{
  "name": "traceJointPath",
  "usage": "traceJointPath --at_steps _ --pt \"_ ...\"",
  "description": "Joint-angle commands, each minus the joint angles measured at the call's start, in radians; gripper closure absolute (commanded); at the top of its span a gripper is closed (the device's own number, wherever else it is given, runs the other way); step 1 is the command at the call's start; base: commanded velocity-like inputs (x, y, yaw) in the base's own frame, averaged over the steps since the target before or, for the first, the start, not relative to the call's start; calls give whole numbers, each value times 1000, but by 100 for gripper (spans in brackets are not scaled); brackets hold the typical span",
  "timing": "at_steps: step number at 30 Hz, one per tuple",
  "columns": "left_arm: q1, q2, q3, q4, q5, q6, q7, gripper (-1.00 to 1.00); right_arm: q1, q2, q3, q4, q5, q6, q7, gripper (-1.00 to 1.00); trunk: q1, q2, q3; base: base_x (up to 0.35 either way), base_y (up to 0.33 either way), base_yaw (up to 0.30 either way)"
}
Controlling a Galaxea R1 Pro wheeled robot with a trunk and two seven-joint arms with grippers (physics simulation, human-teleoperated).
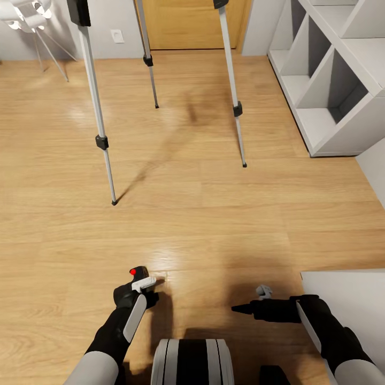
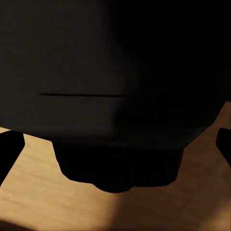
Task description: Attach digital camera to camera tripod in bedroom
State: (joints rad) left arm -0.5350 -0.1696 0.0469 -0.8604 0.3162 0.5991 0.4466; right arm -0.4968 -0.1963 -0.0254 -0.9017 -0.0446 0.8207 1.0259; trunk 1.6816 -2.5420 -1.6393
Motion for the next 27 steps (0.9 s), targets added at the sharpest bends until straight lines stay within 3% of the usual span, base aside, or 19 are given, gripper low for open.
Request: traceJointPath --at_steps 1,4,5,19,22,24,27 --pt "0 -1 2 -2 11 2 7 -100 0 0 -1 0 -4 8 0 -100 0 0 -1 0 0 0" --pt "0 -1 2 -1 11 2 7 -100 0 0 -1 0 -4 8 0 -100 0 0 -1 0 0 0" --pt "0 -1 2 -1 11 2 7 100 0 0 -1 0 -4 8 0 -100 0 0 -1 0 0 0" --pt "0 -2 0 -12 11 1 7 100 0 0 -1 0 -4 8 0 -100 0 0 -1 0 0 0" --pt "0 -3 -7 -69 11 8 9 100 0 0 -1 0 -4 8 0 -100 0 0 -1 0 0 0" --pt "0 -5 -29 -136 12 16 10 100 0 0 -1 0 -4 8 0 -100 0 0 -1 0 0 0" --pt "0 -5 -98 -248 13 46 12 100 0 0 -2 0 -4 8 0 -100 0 0 -1 0 0 0"
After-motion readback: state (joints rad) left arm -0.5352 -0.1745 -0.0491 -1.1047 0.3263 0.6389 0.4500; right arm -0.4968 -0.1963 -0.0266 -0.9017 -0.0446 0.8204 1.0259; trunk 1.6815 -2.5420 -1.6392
